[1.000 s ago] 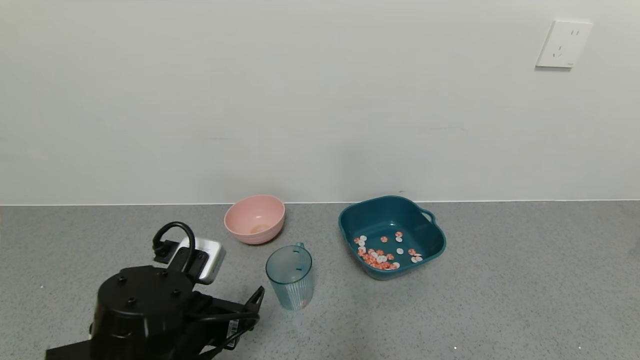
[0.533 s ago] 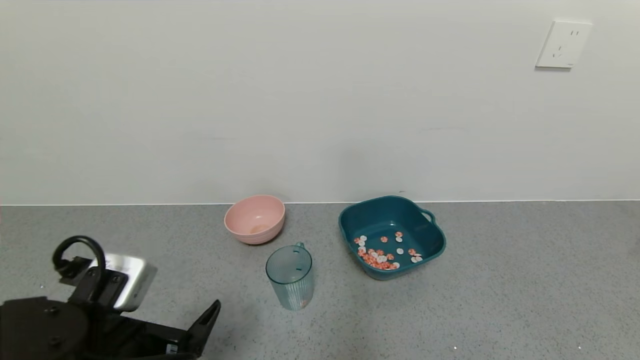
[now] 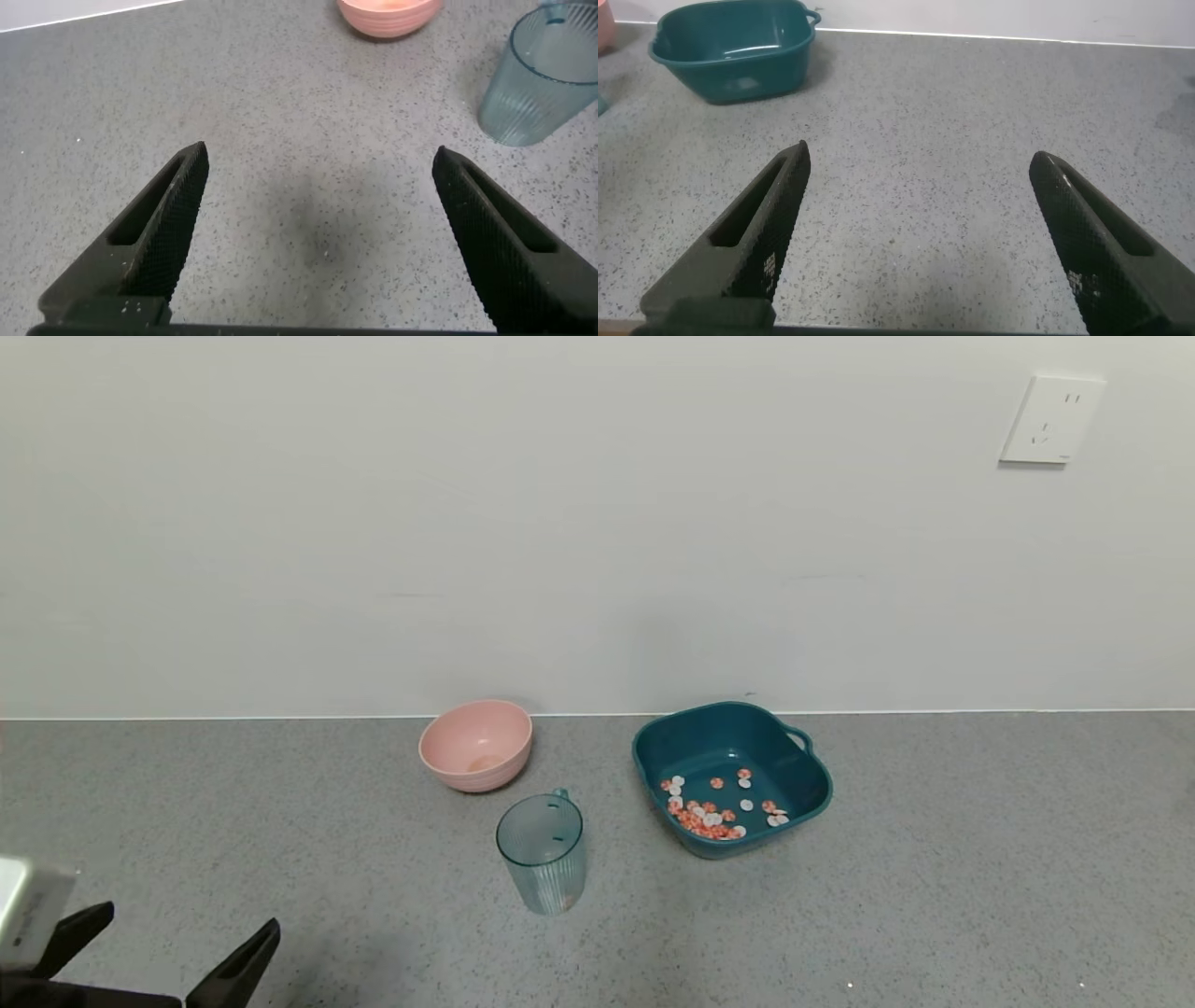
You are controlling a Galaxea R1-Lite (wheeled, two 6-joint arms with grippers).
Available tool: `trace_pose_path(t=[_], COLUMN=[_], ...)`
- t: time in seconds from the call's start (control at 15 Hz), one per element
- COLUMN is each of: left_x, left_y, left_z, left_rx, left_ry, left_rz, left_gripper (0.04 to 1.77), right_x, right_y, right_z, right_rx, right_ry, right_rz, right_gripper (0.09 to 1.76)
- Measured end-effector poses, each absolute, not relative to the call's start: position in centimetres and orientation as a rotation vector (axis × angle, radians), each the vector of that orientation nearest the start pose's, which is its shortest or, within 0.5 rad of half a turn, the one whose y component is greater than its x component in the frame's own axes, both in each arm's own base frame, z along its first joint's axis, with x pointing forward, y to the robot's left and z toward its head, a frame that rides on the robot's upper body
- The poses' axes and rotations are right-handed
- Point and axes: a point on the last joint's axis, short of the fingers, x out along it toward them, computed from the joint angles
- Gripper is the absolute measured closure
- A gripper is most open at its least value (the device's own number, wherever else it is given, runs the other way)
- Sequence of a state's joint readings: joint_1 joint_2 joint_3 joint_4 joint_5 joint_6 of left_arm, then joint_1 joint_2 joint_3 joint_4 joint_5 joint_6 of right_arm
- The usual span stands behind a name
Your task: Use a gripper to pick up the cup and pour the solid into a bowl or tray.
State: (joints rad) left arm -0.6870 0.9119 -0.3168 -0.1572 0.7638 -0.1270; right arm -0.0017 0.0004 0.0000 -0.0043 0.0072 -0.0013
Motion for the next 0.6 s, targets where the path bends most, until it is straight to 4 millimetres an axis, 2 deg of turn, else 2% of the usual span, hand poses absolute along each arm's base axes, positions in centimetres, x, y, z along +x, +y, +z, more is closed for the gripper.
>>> trace_pose_path(t=[0.33, 0.6], left_x=[7.0, 4.4], left_y=[-1.8, -0.1], left_z=[15.9, 15.8], left_rx=[0.107, 0.098], left_ry=[0.324, 0.227], left_rz=[0.106, 0.121], left_gripper=[0.09, 0.09], right_x=[-2.3, -2.3], right_y=[0.0, 0.0], right_z=[7.6, 7.6], right_rx=[-0.001, -0.001], right_ry=[-0.004, -0.003], right_rz=[0.006, 0.006], right_gripper=[0.14, 0.14])
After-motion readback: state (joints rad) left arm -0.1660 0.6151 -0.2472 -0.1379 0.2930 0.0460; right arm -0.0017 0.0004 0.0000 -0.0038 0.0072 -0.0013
